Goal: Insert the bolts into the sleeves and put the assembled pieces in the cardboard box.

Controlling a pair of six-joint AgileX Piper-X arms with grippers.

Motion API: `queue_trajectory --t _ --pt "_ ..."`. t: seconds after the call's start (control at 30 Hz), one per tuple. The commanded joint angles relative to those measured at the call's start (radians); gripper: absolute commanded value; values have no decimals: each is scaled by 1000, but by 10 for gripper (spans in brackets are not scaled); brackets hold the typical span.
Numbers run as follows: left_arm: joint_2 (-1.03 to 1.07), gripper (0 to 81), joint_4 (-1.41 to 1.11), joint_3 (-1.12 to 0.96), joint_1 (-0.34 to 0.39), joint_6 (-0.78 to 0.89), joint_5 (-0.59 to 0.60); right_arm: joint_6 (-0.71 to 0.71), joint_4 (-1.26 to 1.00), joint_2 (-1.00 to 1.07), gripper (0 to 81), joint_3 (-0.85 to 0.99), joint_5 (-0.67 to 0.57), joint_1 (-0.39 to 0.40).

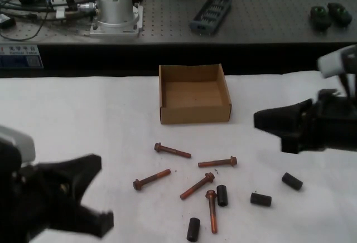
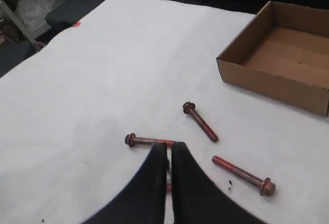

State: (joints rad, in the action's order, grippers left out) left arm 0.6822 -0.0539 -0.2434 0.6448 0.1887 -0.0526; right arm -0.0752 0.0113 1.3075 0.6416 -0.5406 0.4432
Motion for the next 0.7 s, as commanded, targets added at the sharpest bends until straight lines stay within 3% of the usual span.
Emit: queue_trajectory --t 0.0,0.37,0.67 --pt "118 5 31 -93 -132 -80 -2 17 3 59 43 33 -48 1" --pt "143 5 176 -124 -378 -123 67 228 81 383 43 254 -48 147" --pt "143 5 219 -130 -487 -112 139 474 351 585 43 552 66 206"
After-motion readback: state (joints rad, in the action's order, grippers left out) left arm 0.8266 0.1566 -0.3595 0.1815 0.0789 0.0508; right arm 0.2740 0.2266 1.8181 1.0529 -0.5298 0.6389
